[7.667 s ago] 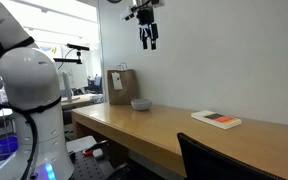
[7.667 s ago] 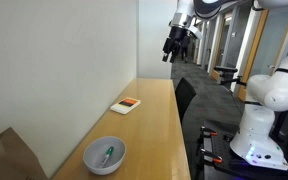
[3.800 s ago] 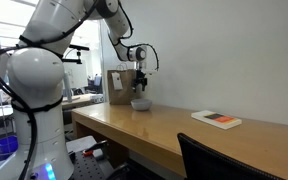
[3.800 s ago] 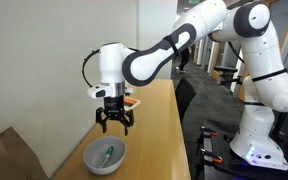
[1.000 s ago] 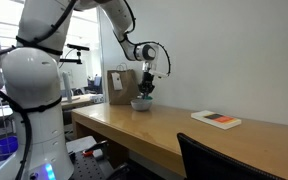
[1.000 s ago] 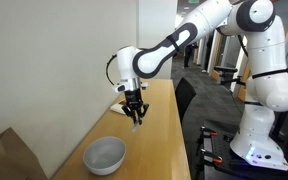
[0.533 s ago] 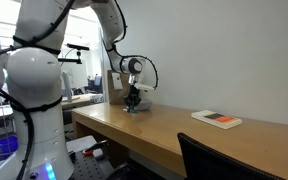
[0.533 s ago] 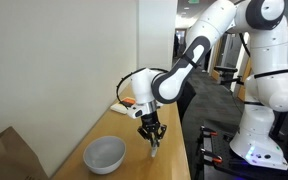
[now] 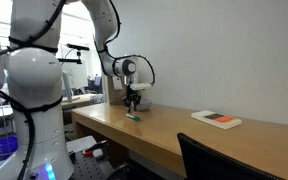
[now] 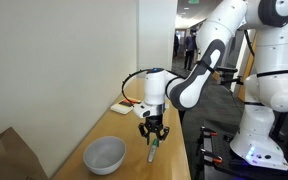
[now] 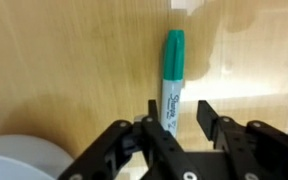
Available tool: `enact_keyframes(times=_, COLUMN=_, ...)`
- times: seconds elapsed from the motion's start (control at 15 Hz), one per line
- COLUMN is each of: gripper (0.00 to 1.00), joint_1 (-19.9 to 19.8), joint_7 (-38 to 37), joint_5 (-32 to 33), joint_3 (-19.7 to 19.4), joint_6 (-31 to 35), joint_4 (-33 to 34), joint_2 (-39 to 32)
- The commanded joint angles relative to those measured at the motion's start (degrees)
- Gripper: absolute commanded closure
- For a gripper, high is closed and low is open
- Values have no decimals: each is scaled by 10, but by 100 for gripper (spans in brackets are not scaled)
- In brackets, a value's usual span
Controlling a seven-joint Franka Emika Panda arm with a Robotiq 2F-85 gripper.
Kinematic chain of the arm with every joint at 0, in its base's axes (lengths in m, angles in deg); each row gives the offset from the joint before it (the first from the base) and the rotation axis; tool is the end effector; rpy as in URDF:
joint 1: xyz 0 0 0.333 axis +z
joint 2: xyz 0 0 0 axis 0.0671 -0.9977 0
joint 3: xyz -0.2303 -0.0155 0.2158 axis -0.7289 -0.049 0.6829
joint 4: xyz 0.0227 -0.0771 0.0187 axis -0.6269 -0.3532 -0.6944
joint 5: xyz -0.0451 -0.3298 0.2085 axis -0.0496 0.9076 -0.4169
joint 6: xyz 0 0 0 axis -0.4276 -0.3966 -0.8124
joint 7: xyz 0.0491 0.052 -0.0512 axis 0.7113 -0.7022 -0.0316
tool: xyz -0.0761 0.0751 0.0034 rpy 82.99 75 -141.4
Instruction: Put the marker on the table
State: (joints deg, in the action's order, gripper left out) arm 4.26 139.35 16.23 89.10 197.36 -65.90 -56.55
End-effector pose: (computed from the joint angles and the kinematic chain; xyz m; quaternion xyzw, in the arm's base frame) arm 0.4454 0.2141 0.2436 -0.6597 -0.7514 -0.0097 0.0093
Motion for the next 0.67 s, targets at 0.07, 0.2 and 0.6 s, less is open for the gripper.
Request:
enact_keyframes(times=0.07, gripper=12, joint_1=8, joint_7=21, joint_5=-52, joint_3=24, joint_6=-27, joint_4=0, joint_2=44)
enact_keyframes(times=0.2, gripper=1, joint_1=20, joint_7=29, joint_5=-71, joint_3=32, joint_6=-50, joint_4=14, joint_2=61)
enact_keyframes(times=0.6, gripper=0, joint_1=60, joint_7=7, joint_5=-31, joint_3=15, joint_6=-192, joint_4=82, joint_2=119)
